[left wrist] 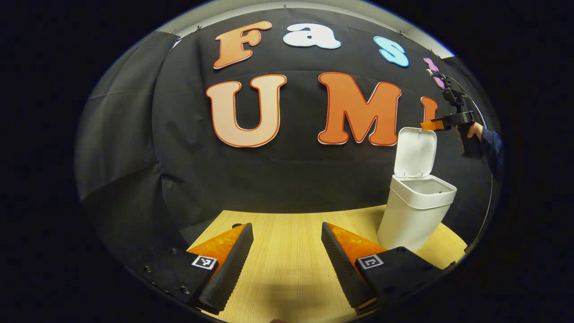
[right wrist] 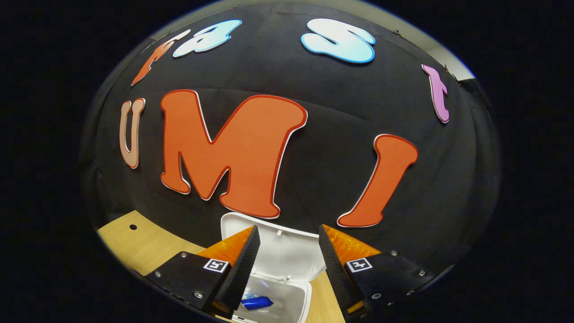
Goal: Press the lid of the desktop garbage bin to open it, pick up the crumpled paper on the desktop and throw it into the bin, then pick up the pop can on the desktop and drop it into the bin, and finally close the garbage bin lid.
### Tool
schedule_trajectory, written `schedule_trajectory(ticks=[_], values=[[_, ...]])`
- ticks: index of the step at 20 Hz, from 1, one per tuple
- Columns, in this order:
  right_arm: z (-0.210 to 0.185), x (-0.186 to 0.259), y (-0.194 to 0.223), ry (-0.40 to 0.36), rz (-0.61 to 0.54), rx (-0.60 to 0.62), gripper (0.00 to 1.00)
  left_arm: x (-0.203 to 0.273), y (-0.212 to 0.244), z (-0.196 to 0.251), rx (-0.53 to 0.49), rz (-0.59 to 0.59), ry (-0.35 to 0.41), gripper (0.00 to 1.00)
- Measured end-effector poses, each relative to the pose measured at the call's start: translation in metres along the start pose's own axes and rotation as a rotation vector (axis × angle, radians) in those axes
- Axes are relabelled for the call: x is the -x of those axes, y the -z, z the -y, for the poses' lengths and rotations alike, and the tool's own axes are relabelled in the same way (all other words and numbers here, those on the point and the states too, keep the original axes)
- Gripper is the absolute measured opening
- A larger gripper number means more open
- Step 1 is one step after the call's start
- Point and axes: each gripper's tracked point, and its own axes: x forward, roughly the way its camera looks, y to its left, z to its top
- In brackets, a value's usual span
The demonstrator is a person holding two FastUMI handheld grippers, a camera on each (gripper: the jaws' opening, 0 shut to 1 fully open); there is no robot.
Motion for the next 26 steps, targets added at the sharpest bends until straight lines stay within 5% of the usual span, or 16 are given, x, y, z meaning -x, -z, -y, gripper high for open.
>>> schedule_trajectory(ticks=[11, 26], values=[[-0.006, -0.037, -0.001, -0.006, -0.026, -0.029, 0.8, 0.001, 0.012, -0.015, 0.023, -0.028, -0.045, 0.98], [-0.039, 0.044, 0.068, -0.124, -0.162, -0.052, 0.79, 0.004, 0.014, 0.014, -0.006, -0.036, 0.022, 0.98]])
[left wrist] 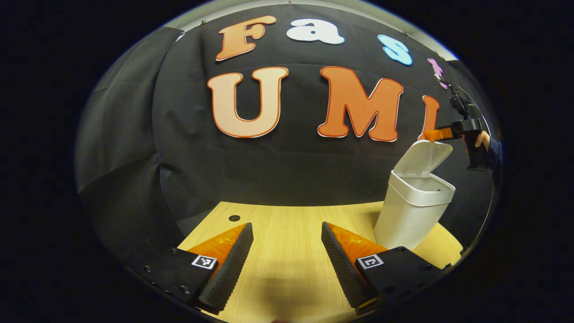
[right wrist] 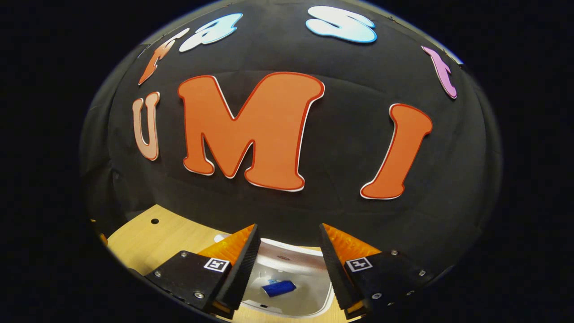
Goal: Press the lid of the desktop garbage bin to open it, pick up the crumpled paper on the desktop and throw it into the bin, then pick up the pop can on the desktop and drop it into the bin, and finally close the garbage bin lid.
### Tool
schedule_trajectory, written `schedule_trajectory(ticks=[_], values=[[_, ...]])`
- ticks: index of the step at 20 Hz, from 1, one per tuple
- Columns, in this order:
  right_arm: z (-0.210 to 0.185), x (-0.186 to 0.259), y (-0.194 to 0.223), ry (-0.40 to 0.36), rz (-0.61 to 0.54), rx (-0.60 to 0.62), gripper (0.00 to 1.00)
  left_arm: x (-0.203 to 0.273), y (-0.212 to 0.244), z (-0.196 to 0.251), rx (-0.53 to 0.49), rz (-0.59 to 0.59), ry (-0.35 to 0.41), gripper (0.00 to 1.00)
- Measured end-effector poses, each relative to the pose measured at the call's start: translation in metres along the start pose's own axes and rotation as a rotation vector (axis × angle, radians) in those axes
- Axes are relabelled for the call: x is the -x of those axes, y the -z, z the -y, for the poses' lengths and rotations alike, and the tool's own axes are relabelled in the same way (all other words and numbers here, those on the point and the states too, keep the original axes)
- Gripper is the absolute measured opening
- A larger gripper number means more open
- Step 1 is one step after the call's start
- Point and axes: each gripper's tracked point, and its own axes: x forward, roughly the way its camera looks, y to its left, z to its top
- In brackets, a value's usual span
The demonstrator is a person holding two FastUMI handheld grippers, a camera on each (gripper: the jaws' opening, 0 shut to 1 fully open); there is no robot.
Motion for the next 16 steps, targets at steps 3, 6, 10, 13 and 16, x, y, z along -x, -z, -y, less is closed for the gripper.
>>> schedule_trajectory(ticks=[3, 6, 10, 13, 16], values=[[-0.007, 0.01, 0.02, -0.018, -0.035, -0.017, 0.8, 0.002, 0.003, 0.008, -0.016, -0.008, 0.016, 0.97], [-0.015, 0.019, 0.041, -0.038, -0.073, -0.022, 0.8, 0.004, 0.007, 0.012, -0.018, -0.016, 0.022, 0.97], [-0.022, 0.029, 0.068, -0.059, -0.127, -0.036, 0.8, 0.001, 0.01, 0.018, -0.033, -0.028, 0.031, 0.98], [-0.026, 0.033, 0.085, -0.067, -0.159, -0.049, 0.69, 0.0, 0.013, 0.027, -0.046, -0.038, 0.048, 0.98], [-0.03, 0.037, 0.098, -0.076, -0.185, -0.065, 0.6, -0.003, 0.015, 0.035, -0.063, -0.045, 0.06, 0.98]])
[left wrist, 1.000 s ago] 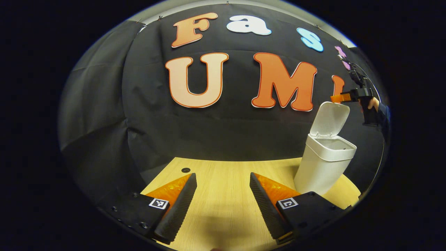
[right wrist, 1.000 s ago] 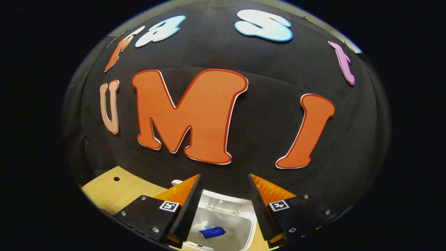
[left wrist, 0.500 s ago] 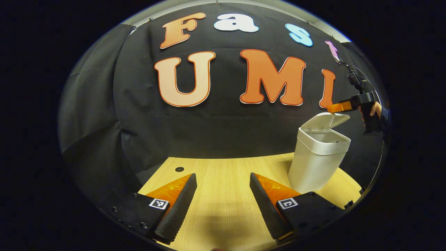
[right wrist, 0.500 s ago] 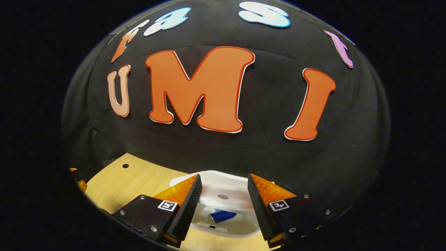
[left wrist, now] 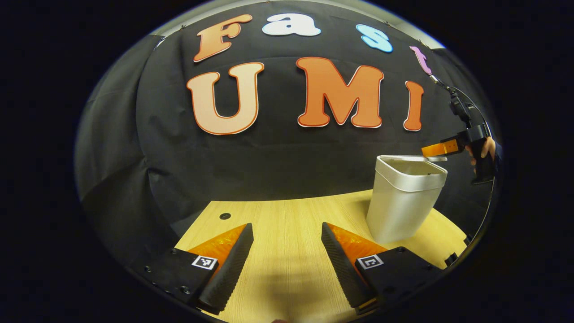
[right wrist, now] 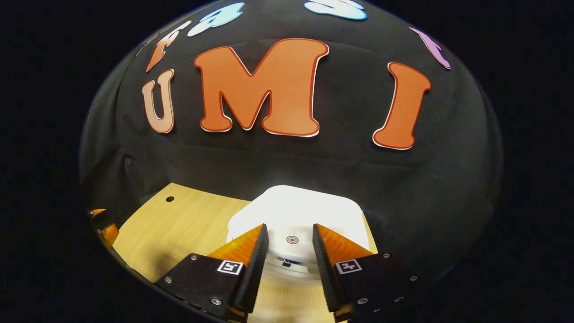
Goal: Press the lid of the desktop garbage bin to open it, pick up the crumpled paper on the desktop and throw it into the bin, then pick up the pop can on the desktop and drop it into the bin, and finally close the garbage bin lid.
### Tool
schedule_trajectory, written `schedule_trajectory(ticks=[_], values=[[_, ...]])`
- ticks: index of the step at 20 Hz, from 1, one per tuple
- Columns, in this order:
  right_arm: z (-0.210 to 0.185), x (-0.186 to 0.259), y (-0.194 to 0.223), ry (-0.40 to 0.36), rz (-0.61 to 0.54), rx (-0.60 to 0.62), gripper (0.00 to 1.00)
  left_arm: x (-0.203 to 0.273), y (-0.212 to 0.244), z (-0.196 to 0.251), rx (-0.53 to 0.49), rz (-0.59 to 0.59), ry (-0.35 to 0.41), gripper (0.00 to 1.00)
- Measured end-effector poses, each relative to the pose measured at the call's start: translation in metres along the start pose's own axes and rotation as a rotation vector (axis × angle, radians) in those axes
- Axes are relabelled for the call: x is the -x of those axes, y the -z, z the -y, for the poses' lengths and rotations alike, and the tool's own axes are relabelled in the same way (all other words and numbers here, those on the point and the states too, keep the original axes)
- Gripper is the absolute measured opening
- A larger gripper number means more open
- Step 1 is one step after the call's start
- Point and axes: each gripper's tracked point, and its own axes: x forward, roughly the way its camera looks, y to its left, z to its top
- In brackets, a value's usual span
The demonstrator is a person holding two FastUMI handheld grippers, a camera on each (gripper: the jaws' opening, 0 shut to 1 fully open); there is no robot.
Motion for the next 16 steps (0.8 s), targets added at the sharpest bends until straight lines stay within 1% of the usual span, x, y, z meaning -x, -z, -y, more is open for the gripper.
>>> schedule_trajectory(ticks=[1, 4, 6, 11, 13, 16], values=[[-0.001, -0.001, 0.005, -0.001, -0.008, -0.012, 0.55, -0.001, 0.001, 0.003, -0.002, -0.003, 0.004, 0.98], [-0.005, -0.002, 0.024, -0.011, -0.041, -0.042, 0.51, -0.002, 0.002, 0.01, -0.006, -0.013, 0.016, 0.98], [-0.001, -0.006, 0.031, 0.003, -0.051, -0.032, 0.46, -0.003, 0.003, 0.013, -0.013, -0.019, 0.018, 0.98], [0.002, -0.005, 0.034, 0.036, -0.02, -0.072, 0.21, -0.005, 0.007, 0.021, -0.026, -0.036, 0.024, 0.98], [0.001, -0.004, 0.036, 0.038, -0.006, -0.079, 0.16, -0.005, 0.006, 0.027, -0.035, -0.038, 0.032, 0.98], [-0.002, -0.004, 0.04, 0.035, -0.004, -0.053, 0.1, -0.004, 0.005, 0.037, -0.054, -0.036, 0.038, 0.97]])
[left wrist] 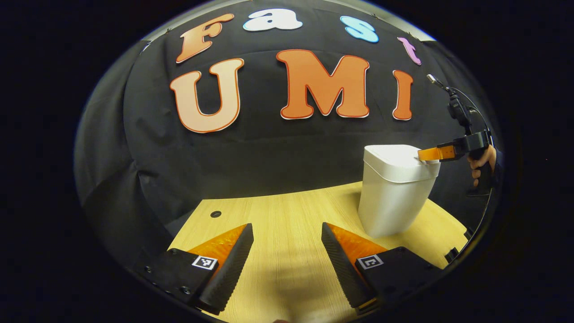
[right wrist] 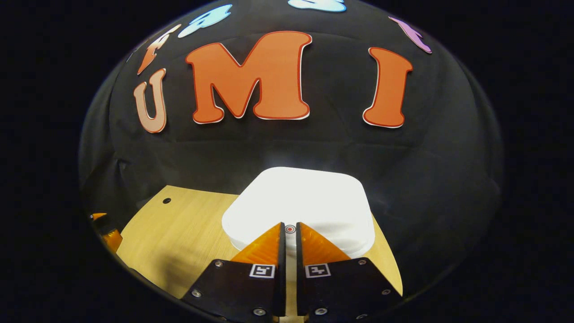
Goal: Press the lid of the desktop garbage bin to open it, pick up the crumpled paper on the desktop and throw it into the bin, then pick up the pop can on the desktop and drop it into the bin, and finally close the garbage bin lid.
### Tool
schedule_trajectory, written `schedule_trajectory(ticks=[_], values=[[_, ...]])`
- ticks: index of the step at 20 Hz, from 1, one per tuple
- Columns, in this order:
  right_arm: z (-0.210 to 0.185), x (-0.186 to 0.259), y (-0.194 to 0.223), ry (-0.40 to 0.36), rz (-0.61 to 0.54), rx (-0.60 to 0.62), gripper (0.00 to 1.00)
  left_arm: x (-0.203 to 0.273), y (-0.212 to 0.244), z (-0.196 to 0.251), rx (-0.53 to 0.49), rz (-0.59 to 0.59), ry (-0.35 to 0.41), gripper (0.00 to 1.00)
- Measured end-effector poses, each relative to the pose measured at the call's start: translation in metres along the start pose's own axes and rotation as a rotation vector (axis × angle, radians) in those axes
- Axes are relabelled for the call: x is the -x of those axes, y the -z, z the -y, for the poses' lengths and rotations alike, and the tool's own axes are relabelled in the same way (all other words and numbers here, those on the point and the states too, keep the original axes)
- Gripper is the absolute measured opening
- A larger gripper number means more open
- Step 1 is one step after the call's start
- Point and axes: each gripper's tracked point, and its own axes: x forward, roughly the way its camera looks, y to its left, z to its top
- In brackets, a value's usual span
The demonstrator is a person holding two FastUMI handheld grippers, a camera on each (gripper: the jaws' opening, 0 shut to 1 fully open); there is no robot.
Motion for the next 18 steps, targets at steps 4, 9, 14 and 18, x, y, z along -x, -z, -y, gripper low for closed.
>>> schedule_trajectory(ticks=[4, 9, 14, 18], values=[[0.0, 0.0, -0.001, -0.029, 0.023, -0.04, 0.06, 0.002, -0.018, 0.007, -0.045, 0.044, -0.017, 0.97], [-0.003, 0.006, -0.003, -0.056, 0.057, -0.025, 0.06, 0.009, -0.055, -0.004, -0.032, 0.121, -0.069, 0.98], [-0.017, 0.022, -0.004, -0.058, 0.099, 0.027, 0.39, 0.02, -0.083, -0.018, -0.019, 0.207, -0.11, 0.98], [-0.04, 0.041, -0.013, -0.055, 0.185, 0.033, 0.59, 0.02, -0.101, -0.032, 0.005, 0.275, -0.121, 0.98]])
